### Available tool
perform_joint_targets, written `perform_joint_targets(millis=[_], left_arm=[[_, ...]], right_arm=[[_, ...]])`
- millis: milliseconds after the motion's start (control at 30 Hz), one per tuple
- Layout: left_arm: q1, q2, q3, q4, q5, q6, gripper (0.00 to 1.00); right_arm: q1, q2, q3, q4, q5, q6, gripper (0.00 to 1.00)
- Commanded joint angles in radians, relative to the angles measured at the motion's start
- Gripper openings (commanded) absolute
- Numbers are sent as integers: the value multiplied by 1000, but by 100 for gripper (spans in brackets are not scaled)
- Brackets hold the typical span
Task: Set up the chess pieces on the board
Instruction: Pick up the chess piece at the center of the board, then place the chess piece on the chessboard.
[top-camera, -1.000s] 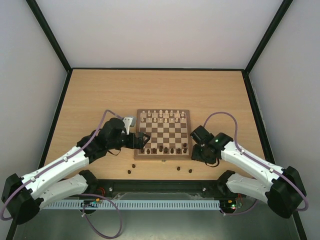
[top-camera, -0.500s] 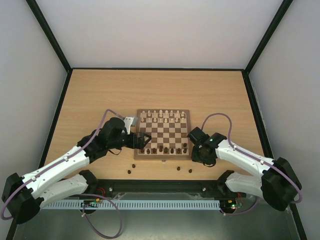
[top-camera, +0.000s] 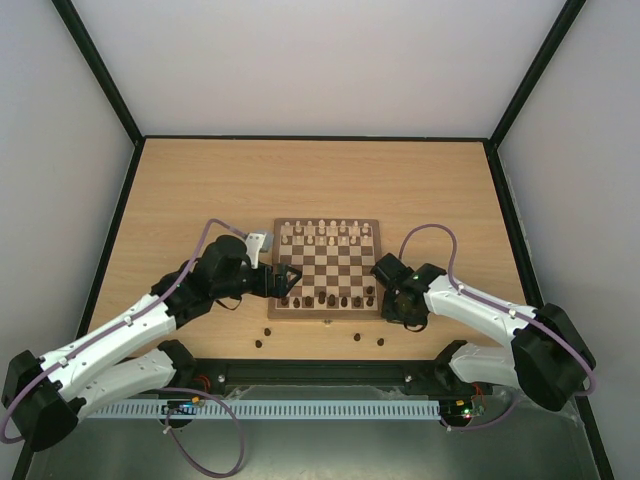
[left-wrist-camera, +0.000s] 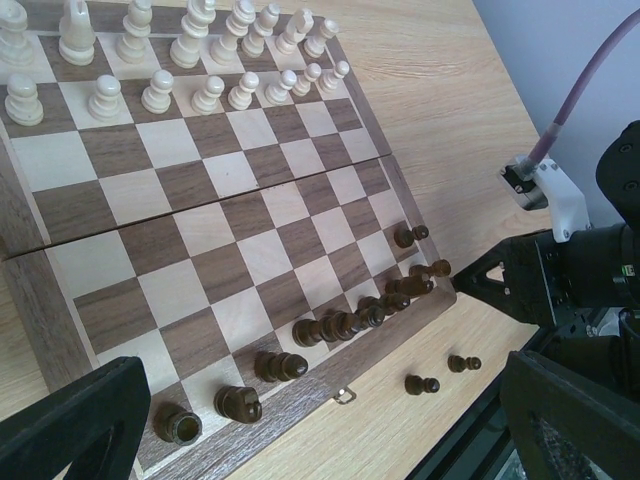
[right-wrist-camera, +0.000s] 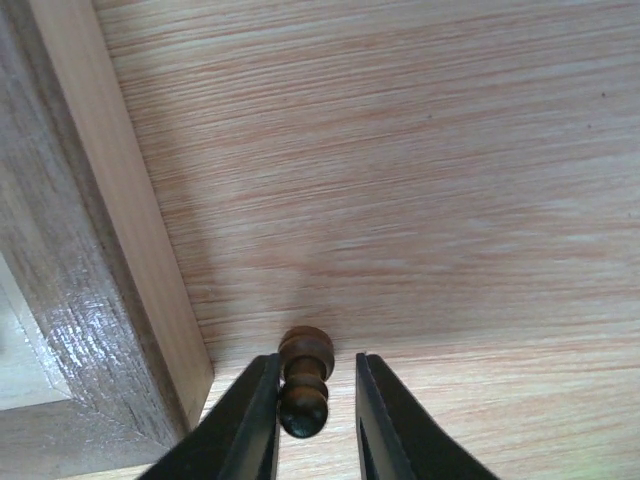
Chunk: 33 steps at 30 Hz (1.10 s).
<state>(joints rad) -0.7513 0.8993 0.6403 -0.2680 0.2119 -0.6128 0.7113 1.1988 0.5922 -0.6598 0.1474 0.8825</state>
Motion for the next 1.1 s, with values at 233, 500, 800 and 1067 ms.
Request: perform_joint_targets(millis=[233,500,800,1067], left_arm=[[7,-14,-1,-11,4,-3,99],[7,6,-2,0,6,-8,99],[7,-1,7,-11,-16,-18,99],[7,-9,11,-26,-38,-22,99]], right_arm=[[4,-7,14,-30,20,-7,7],[5,-65,56,-92,33,-8,7],[5,-32,204,-137,73,-55,8],[4,77,384,-176,131,-121,8]])
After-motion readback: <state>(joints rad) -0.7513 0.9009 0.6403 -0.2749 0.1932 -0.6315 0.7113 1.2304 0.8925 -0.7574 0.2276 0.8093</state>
